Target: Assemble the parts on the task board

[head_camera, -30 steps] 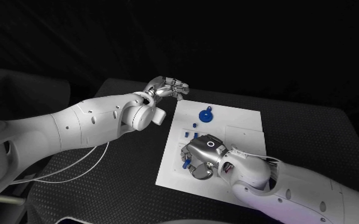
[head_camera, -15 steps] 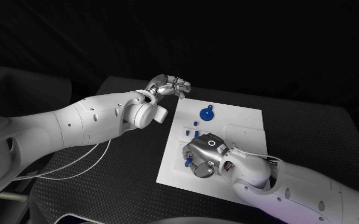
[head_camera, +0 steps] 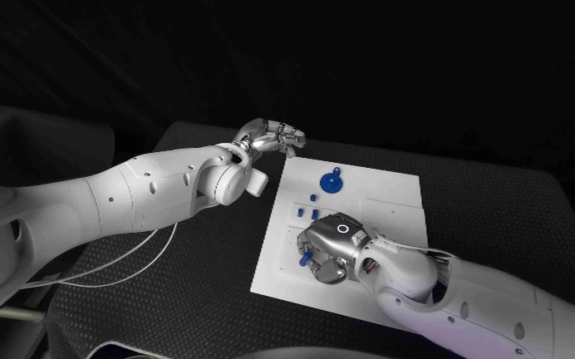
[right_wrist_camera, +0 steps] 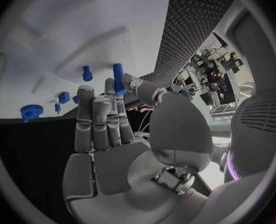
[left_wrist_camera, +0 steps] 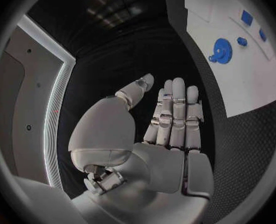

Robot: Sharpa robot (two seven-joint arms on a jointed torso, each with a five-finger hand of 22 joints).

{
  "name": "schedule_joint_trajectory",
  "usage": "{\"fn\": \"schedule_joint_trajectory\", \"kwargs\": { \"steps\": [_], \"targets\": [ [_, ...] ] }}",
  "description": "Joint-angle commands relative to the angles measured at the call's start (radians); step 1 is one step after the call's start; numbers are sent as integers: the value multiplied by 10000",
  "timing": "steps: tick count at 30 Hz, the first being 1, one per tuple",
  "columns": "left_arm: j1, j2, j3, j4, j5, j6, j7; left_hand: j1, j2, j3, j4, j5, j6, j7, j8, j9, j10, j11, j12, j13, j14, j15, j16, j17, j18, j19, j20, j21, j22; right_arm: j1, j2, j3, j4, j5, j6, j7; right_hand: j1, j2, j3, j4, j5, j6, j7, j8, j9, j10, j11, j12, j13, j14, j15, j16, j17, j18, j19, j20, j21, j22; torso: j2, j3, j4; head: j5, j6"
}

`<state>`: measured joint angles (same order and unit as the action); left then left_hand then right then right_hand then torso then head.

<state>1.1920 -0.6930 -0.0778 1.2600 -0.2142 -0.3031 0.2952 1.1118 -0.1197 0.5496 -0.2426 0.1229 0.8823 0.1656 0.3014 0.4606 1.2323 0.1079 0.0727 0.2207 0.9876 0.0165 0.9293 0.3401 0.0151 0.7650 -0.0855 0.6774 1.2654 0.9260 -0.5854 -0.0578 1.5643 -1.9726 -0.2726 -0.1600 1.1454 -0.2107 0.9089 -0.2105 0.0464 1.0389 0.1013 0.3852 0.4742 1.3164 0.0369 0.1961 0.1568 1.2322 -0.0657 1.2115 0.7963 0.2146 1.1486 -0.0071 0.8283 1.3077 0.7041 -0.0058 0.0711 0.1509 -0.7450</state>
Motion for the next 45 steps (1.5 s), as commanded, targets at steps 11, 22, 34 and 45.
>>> {"fn": "schedule_joint_trajectory", "kwargs": {
  "steps": [11,22,34,45],
  "targets": [
    [13,22,7,29,51,132,67,-86,45,-32,9,48,-68,-4,28,5,-89,-1,-5,13,58,-18,-55,20,128,68,16,-50,18,-7,103,-69,-57,-289,441,-88,42,58,61,11,23,96,-5,51,6,69,21,23,22,23,-63,10,17,472,19,-40,50,175,-1,-6,3,8,-22],
    [13,63,7,18,51,145,60,-82,45,-32,7,48,-69,-4,30,6,-91,-1,-4,14,58,-17,-61,28,128,69,17,-57,24,-6,467,-394,-161,-577,699,-138,33,57,64,-2,23,102,-7,49,4,72,21,19,28,23,-64,9,21,472,18,-38,51,177,2,-9,16,-32,-42],
    [13,55,8,17,51,145,55,-82,45,-34,6,46,-70,-4,31,6,-93,-1,-3,15,58,-16,-65,34,127,69,18,-61,28,-6,480,-435,-176,-552,689,-164,20,54,67,-8,23,103,-7,46,2,72,21,14,32,22,-63,6,23,472,15,-35,51,177,-2,-13,6,-43,-30],
    [13,25,8,14,51,142,47,-86,43,-37,8,44,-73,-2,30,5,-96,1,-4,15,57,-15,-69,38,127,70,18,-64,31,-5,367,-435,-175,-276,295,-169,-234,-455,177,96,151,46,39,-71,-82,-32,78,-103,44,-17,-6,-84,-1,472,-48,31,-9,164,-1,8,-8,-46,-40]
  ]
}}
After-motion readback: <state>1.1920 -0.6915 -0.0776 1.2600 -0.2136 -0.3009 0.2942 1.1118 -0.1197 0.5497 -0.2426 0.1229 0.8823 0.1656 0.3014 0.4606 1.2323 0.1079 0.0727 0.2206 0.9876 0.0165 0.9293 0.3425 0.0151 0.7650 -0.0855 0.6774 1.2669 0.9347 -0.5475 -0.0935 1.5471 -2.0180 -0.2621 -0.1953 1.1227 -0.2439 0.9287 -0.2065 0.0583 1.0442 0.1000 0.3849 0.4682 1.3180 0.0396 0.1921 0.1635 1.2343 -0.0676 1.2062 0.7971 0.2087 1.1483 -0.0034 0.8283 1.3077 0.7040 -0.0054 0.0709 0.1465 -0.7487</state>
